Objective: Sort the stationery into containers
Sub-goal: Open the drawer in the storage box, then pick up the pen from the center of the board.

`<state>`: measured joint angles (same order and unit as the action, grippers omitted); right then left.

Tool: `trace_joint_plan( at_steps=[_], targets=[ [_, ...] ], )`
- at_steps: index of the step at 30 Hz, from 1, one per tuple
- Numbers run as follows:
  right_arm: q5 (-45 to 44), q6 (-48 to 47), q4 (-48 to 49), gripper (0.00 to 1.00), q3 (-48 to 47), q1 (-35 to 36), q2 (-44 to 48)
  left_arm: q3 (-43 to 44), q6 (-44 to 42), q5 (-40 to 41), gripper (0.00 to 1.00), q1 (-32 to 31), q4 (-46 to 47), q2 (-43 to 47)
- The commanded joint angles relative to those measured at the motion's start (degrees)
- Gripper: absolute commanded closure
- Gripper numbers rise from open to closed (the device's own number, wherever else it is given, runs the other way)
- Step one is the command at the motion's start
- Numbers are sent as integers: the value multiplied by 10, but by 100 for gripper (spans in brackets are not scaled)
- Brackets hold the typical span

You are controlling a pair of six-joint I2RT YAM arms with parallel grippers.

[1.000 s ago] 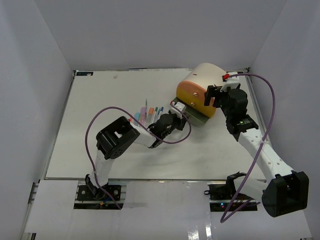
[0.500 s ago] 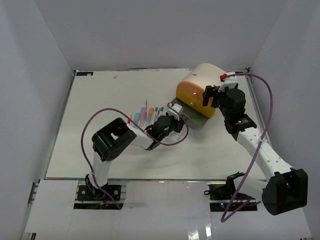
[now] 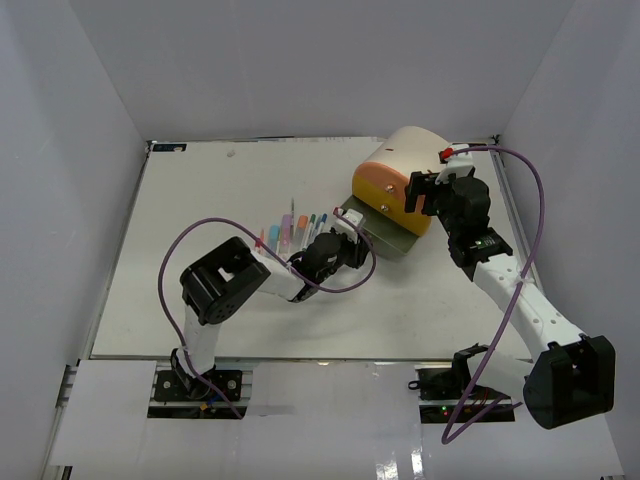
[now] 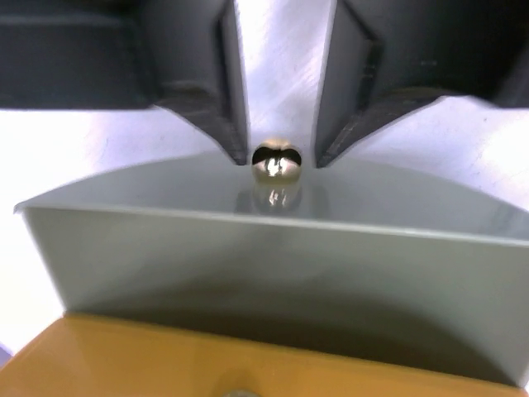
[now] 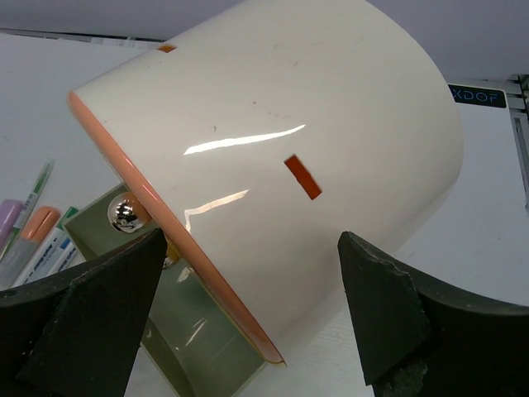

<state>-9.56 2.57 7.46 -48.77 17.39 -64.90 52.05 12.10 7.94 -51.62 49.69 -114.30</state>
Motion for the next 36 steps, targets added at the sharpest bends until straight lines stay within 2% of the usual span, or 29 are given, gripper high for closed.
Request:
trace_joint_plan(
  at_steps=[1, 5, 13, 16, 19, 20, 24, 25, 27, 28, 31, 36],
  targets=[
    [-1, -6, 7, 10, -18, 1, 15, -14, 8, 2, 49, -6, -57, 34],
    [24, -8, -11, 10, -31, 0, 38, -11, 8, 8, 33, -6, -78, 50],
    [55, -12, -94, 10, -65, 1, 92, -17, 27, 25, 20, -6, -140, 113],
    [63, -15, -138, 10, -76, 1, 125, -22, 50, 42, 14, -6, -193, 164],
    [74, -15, -187, 10, -85, 1, 159, -18, 86, 83, 4, -6, -282, 216],
    [77, -13, -200, 10, -87, 0, 173, -13, 96, 96, 2, -5, -338, 229],
    [86, -5, -263, 10, -91, 0, 207, 10, 143, 134, 2, 5, -484, 280],
    [89, -3, -270, 10, -84, 1, 213, 23, 156, 128, 2, 24, -551, 293],
    [89, 0, -285, 10, -71, 0, 233, 32, 187, 103, 2, 52, -600, 304],
    [89, 5, -287, 10, -55, 1, 247, 37, 194, 63, 2, 91, -641, 311],
    [109, 10, -297, 9, -27, 0, 268, 49, 202, -7, 2, 176, -701, 311],
    [104, 9, -303, 9, 26, 0, 306, 97, 151, -30, 7, 240, -756, 279]
  ],
)
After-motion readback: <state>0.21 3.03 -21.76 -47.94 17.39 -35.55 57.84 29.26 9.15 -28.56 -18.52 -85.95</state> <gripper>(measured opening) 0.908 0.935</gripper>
